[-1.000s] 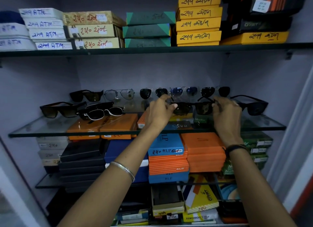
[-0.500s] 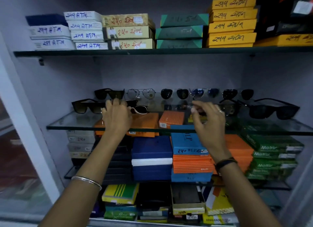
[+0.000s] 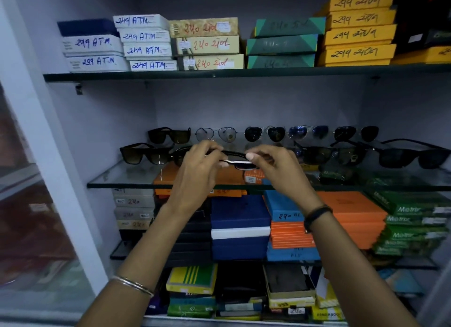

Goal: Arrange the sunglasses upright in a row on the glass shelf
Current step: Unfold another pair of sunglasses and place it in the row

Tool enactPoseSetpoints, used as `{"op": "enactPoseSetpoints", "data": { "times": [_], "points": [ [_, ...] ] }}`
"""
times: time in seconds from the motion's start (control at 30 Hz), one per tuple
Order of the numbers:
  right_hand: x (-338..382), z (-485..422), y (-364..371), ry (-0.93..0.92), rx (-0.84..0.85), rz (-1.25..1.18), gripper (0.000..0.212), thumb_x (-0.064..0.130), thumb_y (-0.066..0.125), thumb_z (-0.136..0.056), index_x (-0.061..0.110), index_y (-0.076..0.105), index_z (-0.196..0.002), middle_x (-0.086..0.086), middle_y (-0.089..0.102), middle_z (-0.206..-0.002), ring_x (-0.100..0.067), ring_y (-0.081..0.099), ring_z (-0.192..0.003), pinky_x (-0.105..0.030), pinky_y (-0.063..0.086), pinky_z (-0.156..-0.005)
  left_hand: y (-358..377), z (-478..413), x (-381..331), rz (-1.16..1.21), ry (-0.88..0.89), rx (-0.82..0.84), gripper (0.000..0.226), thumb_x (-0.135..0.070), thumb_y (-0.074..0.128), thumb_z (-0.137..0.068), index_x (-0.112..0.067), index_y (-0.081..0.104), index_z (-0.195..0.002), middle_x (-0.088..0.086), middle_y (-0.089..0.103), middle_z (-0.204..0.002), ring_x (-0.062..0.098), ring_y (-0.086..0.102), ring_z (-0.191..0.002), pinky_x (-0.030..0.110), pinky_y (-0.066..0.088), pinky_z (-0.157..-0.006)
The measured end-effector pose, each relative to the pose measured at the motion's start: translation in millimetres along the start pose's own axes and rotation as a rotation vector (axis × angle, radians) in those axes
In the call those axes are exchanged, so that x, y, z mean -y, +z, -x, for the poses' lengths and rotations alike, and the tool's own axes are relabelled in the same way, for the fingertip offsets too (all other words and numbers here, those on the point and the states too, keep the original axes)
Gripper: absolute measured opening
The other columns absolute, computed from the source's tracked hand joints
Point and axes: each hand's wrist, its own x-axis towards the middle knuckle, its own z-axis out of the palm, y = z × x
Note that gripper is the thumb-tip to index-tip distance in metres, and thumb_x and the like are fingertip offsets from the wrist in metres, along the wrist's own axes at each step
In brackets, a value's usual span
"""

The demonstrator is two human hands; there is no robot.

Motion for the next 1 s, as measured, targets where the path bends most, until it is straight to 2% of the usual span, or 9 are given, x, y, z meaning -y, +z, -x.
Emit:
{"op": "enactPoseSetpoints", "data": {
  "times": [0.13, 0.23, 0.37, 0.47, 0.53, 0.67, 0.8, 0.9, 1.0],
  "points": [
    [-0.1, 2.8, 2.1, -0.061, 0.052, 0.128, 0.022, 0.019, 0.055, -0.091, 0.012, 0.064, -0.11, 0.001, 0.059, -0.096, 0.001, 0.049, -0.078, -0.005, 0.04, -0.066, 1.9, 10.7, -0.6, -0.058, 0.121, -0.072, 0.015, -0.01, 0.058, -0.082, -0.001, 0.069, -0.088, 0.019, 0.064, -0.099, 0.02, 0.047, -0.099, 0.037, 0.051, -0.075],
    [-1.4, 5.6, 6.4, -0.082, 0.047, 0.192, 0.024, 0.018, 0.051, -0.093, 0.01, 0.06, -0.114, -0.002, 0.055, -0.1, -0.01, 0.048, -0.09, -0.01, 0.036, -0.067, 5.9, 15.3, -0.4, -0.065, 0.139, -0.111, 0.015, -0.011, 0.06, -0.082, -0.001, 0.07, -0.087, 0.019, 0.064, -0.095, 0.02, 0.045, -0.098, 0.037, 0.054, -0.072],
    [3.1, 7.8, 13.0, 0.037, -0.208, -0.056, 0.018, 0.013, 0.048, -0.093, 0.011, 0.06, -0.107, -0.001, 0.056, -0.105, -0.012, 0.051, -0.097, -0.016, 0.043, -0.081, 12.1, 20.2, -3.1, -0.072, 0.103, -0.13, 0.009, -0.008, 0.063, -0.081, -0.004, 0.069, -0.087, 0.016, 0.064, -0.095, 0.018, 0.045, -0.092, 0.036, 0.051, -0.067],
    [10.1, 7.1, 9.4, 0.308, -0.401, -0.6, 0.018, 0.013, 0.048, -0.093, 0.015, 0.059, -0.107, 0.008, 0.057, -0.098, -0.006, 0.053, -0.093, -0.025, 0.048, -0.087, 18.0, 26.5, -7.7, -0.059, 0.096, -0.094, 0.008, -0.011, 0.063, -0.083, -0.005, 0.066, -0.087, 0.012, 0.063, -0.095, 0.015, 0.047, -0.089, 0.035, 0.048, -0.067],
    [9.3, 7.2, 3.7, 0.377, -0.425, -0.79, 0.017, 0.012, 0.049, -0.092, 0.015, 0.06, -0.105, 0.007, 0.056, -0.095, -0.005, 0.053, -0.09, -0.024, 0.048, -0.085, 19.3, 28.9, -12.2, 0.054, 0.042, -0.039, 0.017, -0.023, 0.059, -0.087, -0.008, 0.063, -0.094, 0.008, 0.06, -0.098, 0.014, 0.05, -0.091, 0.033, 0.047, -0.074],
    [7.6, 10.9, -1.6, 0.338, -0.389, -0.762, 0.017, 0.01, 0.048, -0.092, 0.015, 0.06, -0.104, 0.006, 0.058, -0.099, -0.007, 0.054, -0.095, -0.024, 0.048, -0.088, 14.1, 17.8, -20.0, 0.256, -0.147, 0.103, 0.032, -0.031, 0.054, -0.089, -0.012, 0.057, -0.114, 0.002, 0.059, -0.102, 0.012, 0.05, -0.096, 0.032, 0.048, -0.084],
    [7.8, 11.7, -6.7, 0.289, -0.398, -0.678, 0.016, 0.011, 0.05, -0.091, 0.02, 0.062, -0.097, 0.01, 0.06, -0.095, -0.003, 0.055, -0.092, -0.022, 0.049, -0.087, 12.6, 2.0, -25.8, 0.153, -0.106, 0.087, 0.017, -0.02, 0.057, -0.089, -0.009, 0.067, -0.099, 0.003, 0.063, -0.093, 0.009, 0.042, -0.086, 0.021, 0.036, -0.075],
    [3.4, 14.0, -10.2, 0.284, -0.432, -0.646, 0.015, 0.012, 0.052, -0.091, 0.02, 0.063, -0.098, 0.01, 0.06, -0.096, -0.003, 0.056, -0.093, -0.019, 0.049, -0.081, 10.9, -6.7, -27.9, 0.243, -0.263, 0.02, 0.013, -0.017, 0.059, -0.088, -0.008, 0.066, -0.095, 0.0, 0.06, -0.089, 0.008, 0.048, -0.08, 0.015, 0.034, -0.069],
    [-4.7, 17.0, -12.4, 0.338, -0.45, -0.655, 0.019, 0.014, 0.053, -0.09, 0.013, 0.061, -0.107, -0.001, 0.062, -0.107, -0.011, 0.057, -0.102, -0.021, 0.049, -0.082, 9.4, -13.9, -20.4, 0.513, -0.629, -0.035, 0.011, -0.019, 0.056, -0.09, -0.011, 0.063, -0.088, -0.004, 0.059, -0.08, 0.003, 0.052, -0.067, 0.013, 0.04, -0.062]
  ]
}}
